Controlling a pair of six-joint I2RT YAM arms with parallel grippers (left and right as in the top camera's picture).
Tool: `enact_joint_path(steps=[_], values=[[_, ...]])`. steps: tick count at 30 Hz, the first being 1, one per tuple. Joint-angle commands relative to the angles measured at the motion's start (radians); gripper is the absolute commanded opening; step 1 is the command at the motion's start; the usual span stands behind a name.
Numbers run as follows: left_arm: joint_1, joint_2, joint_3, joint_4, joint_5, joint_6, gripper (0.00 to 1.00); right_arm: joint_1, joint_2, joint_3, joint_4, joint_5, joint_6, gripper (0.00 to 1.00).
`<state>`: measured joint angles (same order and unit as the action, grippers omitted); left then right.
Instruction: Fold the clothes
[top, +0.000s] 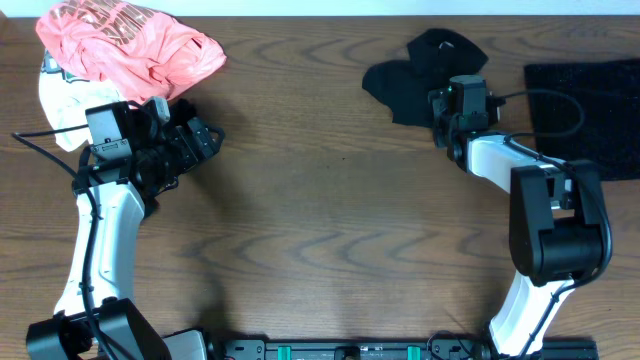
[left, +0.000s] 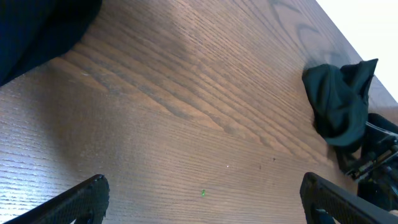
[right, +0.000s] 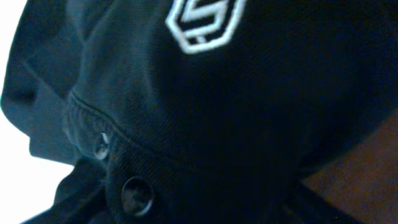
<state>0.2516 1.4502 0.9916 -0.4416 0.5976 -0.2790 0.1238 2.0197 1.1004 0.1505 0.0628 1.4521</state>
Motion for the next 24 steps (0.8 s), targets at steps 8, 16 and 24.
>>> enact_joint_path(steps=[8, 16, 24], values=[[0.0, 0.0, 0.007, 0.0, -0.016, 0.024, 0.98, -0.033, 0.069, -0.002, 0.073, -0.133, -0.374, 0.21], [0.0, 0.0, 0.007, -0.003, -0.015, 0.024, 0.98, -0.134, 0.035, -0.002, 0.127, -0.435, -0.508, 0.02], [0.0, 0.0, 0.007, -0.003, -0.015, 0.024, 0.98, -0.204, -0.153, -0.001, 0.019, -0.572, -0.748, 0.02]])
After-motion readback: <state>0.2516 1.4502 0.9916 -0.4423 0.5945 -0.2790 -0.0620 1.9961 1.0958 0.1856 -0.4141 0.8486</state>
